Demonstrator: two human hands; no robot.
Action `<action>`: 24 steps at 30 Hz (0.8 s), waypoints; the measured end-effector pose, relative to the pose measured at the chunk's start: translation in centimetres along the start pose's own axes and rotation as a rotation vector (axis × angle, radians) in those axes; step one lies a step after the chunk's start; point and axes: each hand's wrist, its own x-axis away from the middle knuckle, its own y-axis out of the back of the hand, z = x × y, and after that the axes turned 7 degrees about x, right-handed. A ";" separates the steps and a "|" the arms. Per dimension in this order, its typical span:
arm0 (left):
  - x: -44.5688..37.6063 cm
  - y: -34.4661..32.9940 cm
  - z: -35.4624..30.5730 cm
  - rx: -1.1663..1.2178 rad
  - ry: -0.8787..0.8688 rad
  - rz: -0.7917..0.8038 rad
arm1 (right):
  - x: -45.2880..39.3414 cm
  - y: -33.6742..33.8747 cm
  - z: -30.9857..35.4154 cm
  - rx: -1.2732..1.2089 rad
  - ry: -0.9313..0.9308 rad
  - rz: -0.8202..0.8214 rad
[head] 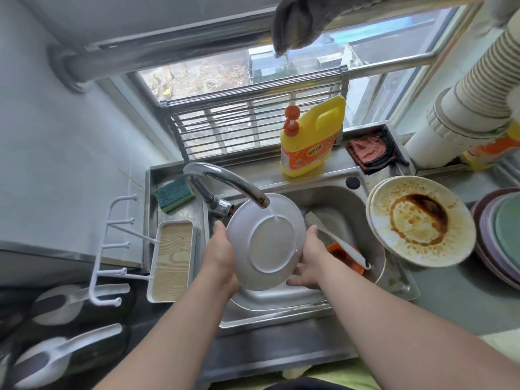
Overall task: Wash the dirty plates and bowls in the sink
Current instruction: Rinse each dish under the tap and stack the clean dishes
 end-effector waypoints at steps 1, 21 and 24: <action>0.2 0.1 0.0 0.009 -0.002 -0.015 | 0.0 -0.6 0.2 -0.042 -0.003 -0.002; -0.8 1.6 3.8 0.366 0.212 0.009 | -0.6 2.8 5.6 0.229 0.240 0.203; -0.4 0.2 4.4 0.267 0.196 0.020 | -1.7 4.7 5.6 0.425 0.306 0.067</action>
